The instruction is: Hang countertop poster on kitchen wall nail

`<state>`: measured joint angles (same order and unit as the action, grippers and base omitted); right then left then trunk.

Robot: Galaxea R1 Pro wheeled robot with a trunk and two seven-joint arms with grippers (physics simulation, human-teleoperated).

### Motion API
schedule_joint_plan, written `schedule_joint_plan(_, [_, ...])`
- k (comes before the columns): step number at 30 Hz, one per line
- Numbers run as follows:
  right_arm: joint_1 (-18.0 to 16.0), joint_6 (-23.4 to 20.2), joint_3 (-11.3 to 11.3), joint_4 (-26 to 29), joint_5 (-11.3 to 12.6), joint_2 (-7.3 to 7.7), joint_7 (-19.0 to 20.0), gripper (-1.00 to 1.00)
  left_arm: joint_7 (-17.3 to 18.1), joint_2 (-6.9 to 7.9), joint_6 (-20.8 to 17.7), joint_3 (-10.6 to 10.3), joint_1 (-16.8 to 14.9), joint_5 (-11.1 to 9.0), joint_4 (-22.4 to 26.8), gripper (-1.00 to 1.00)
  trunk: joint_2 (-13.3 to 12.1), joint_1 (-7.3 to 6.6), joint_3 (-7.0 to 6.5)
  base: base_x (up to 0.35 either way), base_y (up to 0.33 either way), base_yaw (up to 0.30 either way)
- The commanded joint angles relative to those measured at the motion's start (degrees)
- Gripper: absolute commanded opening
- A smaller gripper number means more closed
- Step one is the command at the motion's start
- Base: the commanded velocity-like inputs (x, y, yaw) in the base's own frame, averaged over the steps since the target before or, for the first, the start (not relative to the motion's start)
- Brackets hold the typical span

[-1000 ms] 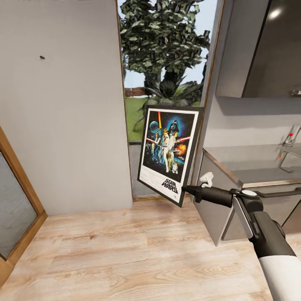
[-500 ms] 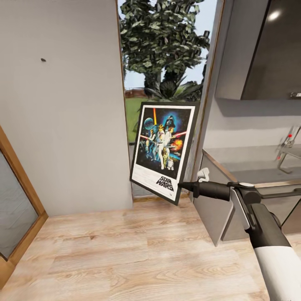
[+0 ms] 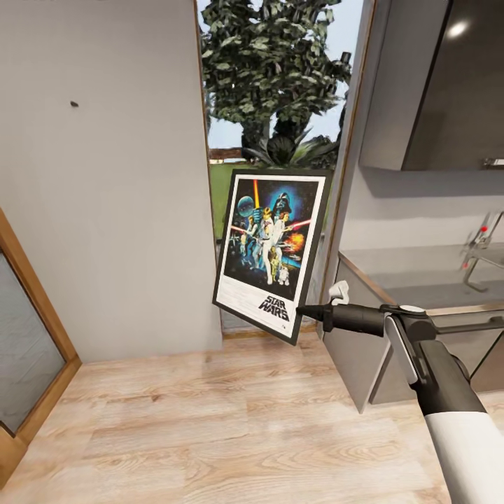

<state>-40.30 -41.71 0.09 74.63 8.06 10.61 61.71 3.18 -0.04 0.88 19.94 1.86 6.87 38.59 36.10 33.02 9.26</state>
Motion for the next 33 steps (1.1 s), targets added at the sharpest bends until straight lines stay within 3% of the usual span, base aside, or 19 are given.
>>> schedule_joint_plan(1, [-0.04, -0.48, 0.00, -0.01, 0.38, 0.02, 0.15, -1.00, 0.33, -0.05, 0.09, 0.27, -0.01, 0.60, 0.08, 1.00, -0.34, -0.21, -0.10, 0.000, 0.000, 0.000])
schedule_joint_plan(33, [0.04, -0.42, 0.00, 0.07, 0.39, 0.02, 0.16, -1.00, 0.33, -0.07, 0.08, 0.19, -0.01, 0.60, 0.04, 1.00, -13.18, -7.23, -5.85, 0.000, 0.000, 0.000])
